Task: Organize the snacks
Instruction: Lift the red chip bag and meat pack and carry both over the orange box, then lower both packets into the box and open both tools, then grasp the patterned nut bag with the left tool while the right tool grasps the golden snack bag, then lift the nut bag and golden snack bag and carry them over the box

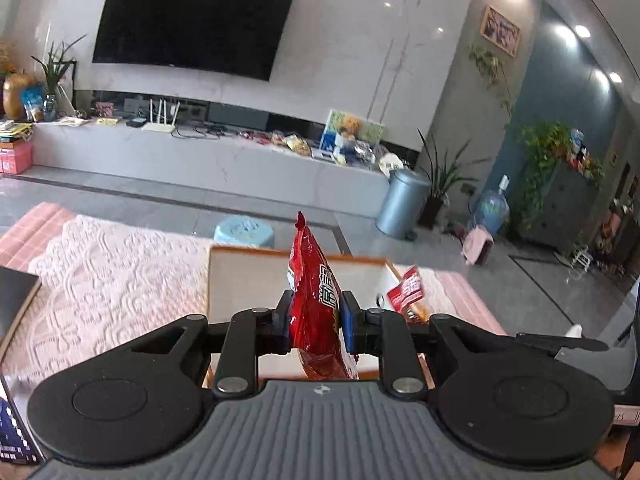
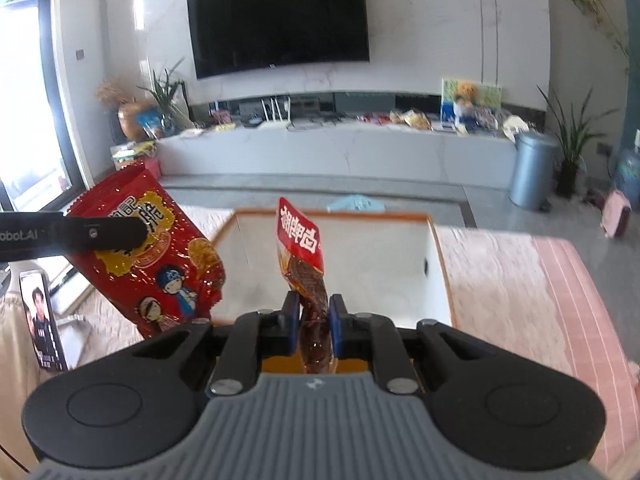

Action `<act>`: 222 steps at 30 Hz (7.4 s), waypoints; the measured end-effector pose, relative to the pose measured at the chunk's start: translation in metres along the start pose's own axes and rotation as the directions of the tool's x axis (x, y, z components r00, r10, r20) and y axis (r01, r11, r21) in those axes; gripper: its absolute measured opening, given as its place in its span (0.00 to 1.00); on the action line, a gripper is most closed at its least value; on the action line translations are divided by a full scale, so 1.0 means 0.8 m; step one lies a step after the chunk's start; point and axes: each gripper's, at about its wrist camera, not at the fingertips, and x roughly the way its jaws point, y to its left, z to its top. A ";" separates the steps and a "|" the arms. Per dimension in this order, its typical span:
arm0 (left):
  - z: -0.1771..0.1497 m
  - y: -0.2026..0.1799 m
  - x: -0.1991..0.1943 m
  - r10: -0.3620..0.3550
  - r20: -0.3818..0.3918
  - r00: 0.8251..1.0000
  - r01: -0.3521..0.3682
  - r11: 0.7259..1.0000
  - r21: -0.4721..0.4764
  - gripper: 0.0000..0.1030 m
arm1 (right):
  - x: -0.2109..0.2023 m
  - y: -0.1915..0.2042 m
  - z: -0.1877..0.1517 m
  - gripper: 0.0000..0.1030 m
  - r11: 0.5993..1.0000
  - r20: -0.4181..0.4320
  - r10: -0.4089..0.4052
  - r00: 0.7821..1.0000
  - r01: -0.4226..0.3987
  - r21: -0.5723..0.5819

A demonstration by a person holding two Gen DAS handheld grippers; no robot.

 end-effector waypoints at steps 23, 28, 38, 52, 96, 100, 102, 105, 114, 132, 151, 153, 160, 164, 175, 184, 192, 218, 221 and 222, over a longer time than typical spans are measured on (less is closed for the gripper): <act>0.006 0.064 0.140 0.105 -0.186 0.977 -0.113 0.993 -0.030 0.24 | 0.198 0.029 0.039 0.05 0.999 -0.130 -0.005 0.992 0.009 0.031; 0.006 0.065 0.156 0.142 -0.189 0.972 -0.144 0.990 0.006 0.24 | 0.225 0.035 0.026 0.05 0.999 -0.173 0.005 0.985 0.005 0.053; -0.021 0.062 0.182 0.156 -0.291 0.944 -0.139 0.987 0.078 0.24 | 0.250 0.051 0.004 0.05 0.999 -0.240 0.003 0.971 0.009 0.050; -0.019 0.067 0.171 0.165 -0.329 0.930 -0.159 0.986 0.045 0.42 | 0.245 0.047 0.000 0.05 0.995 -0.304 0.056 0.951 -0.026 0.101; 0.000 0.028 0.032 0.045 -0.218 0.975 -0.051 0.998 -0.023 0.62 | 0.092 0.038 0.003 0.59 0.999 -0.188 0.004 0.982 0.003 0.039; -0.014 0.013 0.013 0.024 -0.234 0.972 -0.023 1.000 0.008 0.62 | 0.051 0.033 -0.010 0.70 1.000 -0.165 -0.011 0.986 0.014 0.013; -0.024 0.010 0.006 0.015 -0.248 0.969 -0.012 1.000 0.014 0.62 | 0.034 0.030 -0.019 0.72 1.000 -0.158 -0.007 0.987 0.009 0.012; -0.041 0.005 -0.004 0.009 -0.267 0.964 -0.002 1.000 0.024 0.62 | 0.013 0.026 -0.036 0.80 1.000 -0.159 -0.002 0.987 0.003 0.012; -0.088 0.003 -0.028 -0.042 -0.294 0.955 0.049 0.999 0.015 0.62 | -0.014 0.010 -0.092 0.81 0.998 -0.218 0.010 0.976 0.004 0.063; -0.139 0.051 -0.023 -0.053 -0.354 0.934 0.043 0.998 -0.037 0.76 | -0.001 0.000 -0.157 0.82 0.989 -0.265 -0.013 0.964 0.052 0.141; -0.177 0.049 0.054 0.102 -0.556 0.825 -0.070 0.994 0.078 0.74 | 0.041 0.006 -0.175 0.75 0.997 -0.353 -0.006 0.936 0.031 0.065; -0.179 0.049 0.058 0.107 -0.562 0.820 -0.074 0.994 0.081 0.74 | 0.043 0.005 -0.177 0.75 0.997 -0.357 -0.006 0.934 0.032 0.067; -0.187 0.050 0.064 0.106 -0.554 0.826 -0.073 0.994 0.081 0.65 | 0.050 -0.001 -0.179 0.75 0.994 -0.356 0.016 0.934 0.023 0.105; -0.187 0.049 0.065 0.130 -0.542 0.830 -0.085 0.990 0.108 0.56 | 0.051 0.001 -0.178 0.75 0.994 -0.345 0.031 0.938 0.008 0.111; -0.163 0.048 0.037 0.113 -0.455 0.883 -0.086 0.993 0.080 0.38 | 0.060 0.003 -0.167 0.75 0.985 -0.326 0.080 0.942 -0.024 0.172; -0.124 0.048 0.035 0.110 -0.369 0.923 -0.111 0.994 0.019 0.38 | 0.081 -0.008 -0.144 0.81 0.947 -0.316 0.116 0.942 -0.008 0.323; -0.117 0.055 0.064 0.126 -0.367 0.922 -0.138 0.990 -0.006 0.38 | 0.113 -0.017 -0.131 0.80 0.901 -0.334 0.128 0.934 0.031 0.432; -0.122 0.070 0.086 0.125 -0.395 0.910 -0.152 0.988 -0.038 0.38 | 0.196 -0.015 -0.129 0.52 0.834 -0.362 0.243 0.900 -0.003 0.552; -0.122 0.071 0.086 0.126 -0.395 0.910 -0.154 0.987 -0.040 0.38 | 0.196 -0.010 -0.127 0.48 0.843 -0.363 0.242 0.900 -0.009 0.538; -0.122 0.071 0.087 0.127 -0.394 0.910 -0.154 0.987 -0.039 0.38 | 0.194 -0.010 -0.127 0.48 0.850 -0.362 0.235 0.902 -0.009 0.527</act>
